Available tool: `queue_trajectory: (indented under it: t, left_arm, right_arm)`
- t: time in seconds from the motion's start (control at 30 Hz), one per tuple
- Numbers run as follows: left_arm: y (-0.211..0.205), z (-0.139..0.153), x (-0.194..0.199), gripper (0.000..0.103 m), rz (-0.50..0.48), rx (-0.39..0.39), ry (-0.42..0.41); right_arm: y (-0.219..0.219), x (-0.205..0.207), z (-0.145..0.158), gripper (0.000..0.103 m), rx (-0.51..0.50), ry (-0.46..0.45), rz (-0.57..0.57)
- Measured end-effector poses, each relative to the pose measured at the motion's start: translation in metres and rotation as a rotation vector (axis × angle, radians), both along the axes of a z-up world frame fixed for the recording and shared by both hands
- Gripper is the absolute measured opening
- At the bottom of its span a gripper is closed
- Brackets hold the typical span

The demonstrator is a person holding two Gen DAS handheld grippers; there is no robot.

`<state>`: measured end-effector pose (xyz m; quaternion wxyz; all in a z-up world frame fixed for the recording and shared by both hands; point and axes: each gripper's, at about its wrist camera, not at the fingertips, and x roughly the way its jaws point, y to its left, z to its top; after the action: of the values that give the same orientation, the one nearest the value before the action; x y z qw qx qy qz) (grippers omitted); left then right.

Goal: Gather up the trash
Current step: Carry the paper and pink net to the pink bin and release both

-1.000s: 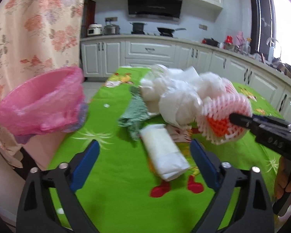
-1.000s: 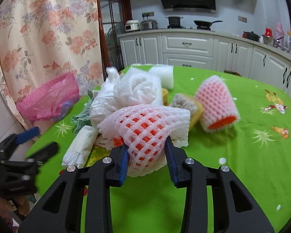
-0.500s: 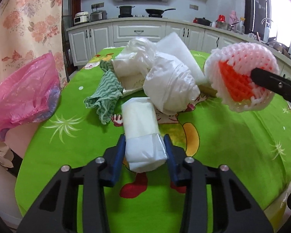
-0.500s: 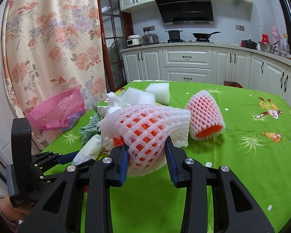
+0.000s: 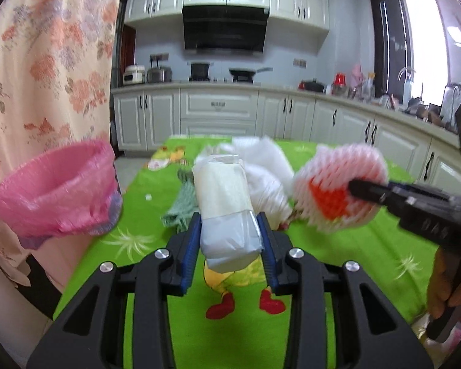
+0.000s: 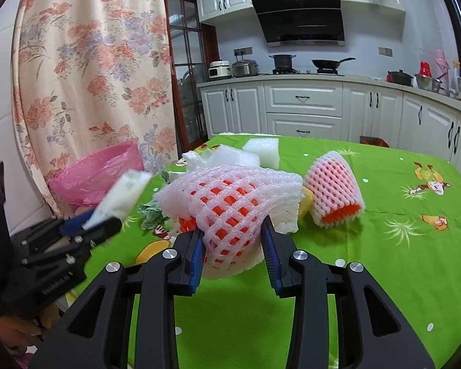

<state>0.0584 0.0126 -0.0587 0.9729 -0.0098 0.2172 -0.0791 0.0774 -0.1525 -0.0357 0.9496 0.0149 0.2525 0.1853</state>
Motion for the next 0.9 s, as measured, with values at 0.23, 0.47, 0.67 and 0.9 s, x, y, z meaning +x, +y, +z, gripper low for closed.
queue_trajectory:
  t: [0.23,0.47,0.67,0.9]
  left_arm:
    - [0.001,0.018,-0.015,0.035,0.002,-0.013,-0.055]
    - [0.013,0.025,-0.024,0.035,0.022,-0.028,-0.085]
    - [0.025,0.03,-0.033,0.035,0.043,-0.035,-0.106]
    - [0.055,0.037,-0.041,0.035,0.105,-0.042,-0.124]
  right_arm:
    - [0.01,-0.005,0.004,0.036,-0.011,-0.015,0.02]
    - [0.018,-0.008,0.009,0.036,-0.005,-0.026,0.042]
    - [0.036,-0.008,0.018,0.036,-0.018,-0.05,0.082]
    - [0.068,-0.004,0.029,0.036,-0.046,-0.077,0.152]
